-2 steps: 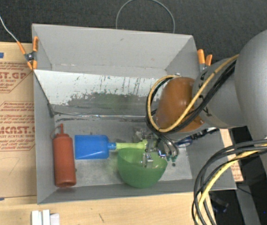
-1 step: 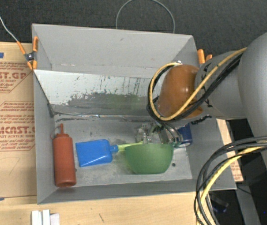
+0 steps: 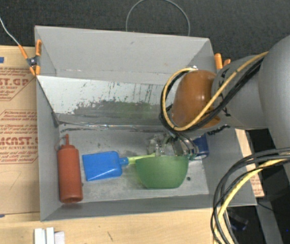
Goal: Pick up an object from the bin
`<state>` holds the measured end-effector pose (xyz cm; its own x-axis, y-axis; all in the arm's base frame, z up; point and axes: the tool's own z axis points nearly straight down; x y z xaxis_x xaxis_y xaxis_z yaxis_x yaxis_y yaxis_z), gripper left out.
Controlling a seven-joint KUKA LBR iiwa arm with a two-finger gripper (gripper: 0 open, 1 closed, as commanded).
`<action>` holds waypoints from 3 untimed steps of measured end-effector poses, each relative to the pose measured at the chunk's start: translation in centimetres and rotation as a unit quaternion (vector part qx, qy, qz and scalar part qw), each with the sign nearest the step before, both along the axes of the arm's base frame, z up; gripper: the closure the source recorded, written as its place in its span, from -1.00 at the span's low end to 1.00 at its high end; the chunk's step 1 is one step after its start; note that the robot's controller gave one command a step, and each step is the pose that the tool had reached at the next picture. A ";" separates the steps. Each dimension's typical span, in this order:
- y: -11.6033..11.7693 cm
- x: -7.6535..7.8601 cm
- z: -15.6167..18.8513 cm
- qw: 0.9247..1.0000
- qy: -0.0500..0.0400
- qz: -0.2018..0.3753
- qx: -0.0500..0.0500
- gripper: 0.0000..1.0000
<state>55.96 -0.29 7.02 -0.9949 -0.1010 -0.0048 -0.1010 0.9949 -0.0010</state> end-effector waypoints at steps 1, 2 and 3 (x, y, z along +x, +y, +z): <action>-0.9 1.4 6.5 1.000 0.000 0.013 0.000 1.00; -1.2 2.2 4.6 1.000 -0.001 -0.006 0.001 1.00; -1.7 2.0 13.3 1.000 0.001 -0.003 0.000 1.00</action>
Offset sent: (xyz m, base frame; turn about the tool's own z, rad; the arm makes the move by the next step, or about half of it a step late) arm 0.0215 -0.0131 0.0465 0.0137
